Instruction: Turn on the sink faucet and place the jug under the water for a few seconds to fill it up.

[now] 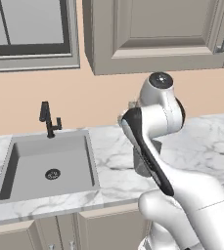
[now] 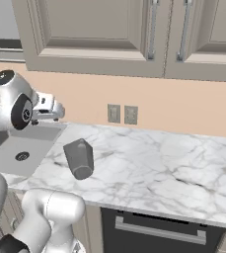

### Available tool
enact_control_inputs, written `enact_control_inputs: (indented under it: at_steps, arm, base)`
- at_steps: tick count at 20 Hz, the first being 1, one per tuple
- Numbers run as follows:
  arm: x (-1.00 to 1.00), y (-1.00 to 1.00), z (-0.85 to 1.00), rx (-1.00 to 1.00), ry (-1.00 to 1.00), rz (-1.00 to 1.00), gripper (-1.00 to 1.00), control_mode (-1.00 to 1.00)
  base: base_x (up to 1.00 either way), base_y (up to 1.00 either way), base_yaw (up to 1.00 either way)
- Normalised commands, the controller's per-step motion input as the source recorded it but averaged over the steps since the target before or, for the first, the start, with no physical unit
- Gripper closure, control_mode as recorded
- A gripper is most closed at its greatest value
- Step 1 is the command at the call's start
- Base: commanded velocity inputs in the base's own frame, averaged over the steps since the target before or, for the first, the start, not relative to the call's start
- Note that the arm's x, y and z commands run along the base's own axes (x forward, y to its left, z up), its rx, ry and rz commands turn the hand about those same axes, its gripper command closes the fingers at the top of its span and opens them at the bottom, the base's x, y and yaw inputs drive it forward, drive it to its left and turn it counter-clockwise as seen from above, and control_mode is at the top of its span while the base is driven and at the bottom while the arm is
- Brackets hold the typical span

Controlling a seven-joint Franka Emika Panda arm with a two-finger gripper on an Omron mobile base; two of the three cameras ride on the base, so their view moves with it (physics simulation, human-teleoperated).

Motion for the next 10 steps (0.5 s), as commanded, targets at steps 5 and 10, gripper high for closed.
enact_control_inputs:
  at_steps: [5, 10]
  arm:
    - [0.13, 1.0, -0.11, -0.19, -0.28, 0.0, -1.0, -1.0]
    - [0.46, 1.0, -0.09, -0.07, -0.17, 0.0, -1.0, -1.0]
  base:
    - [0.0, 0.0, 0.0]
    - [0.0, 0.0, 0.0]
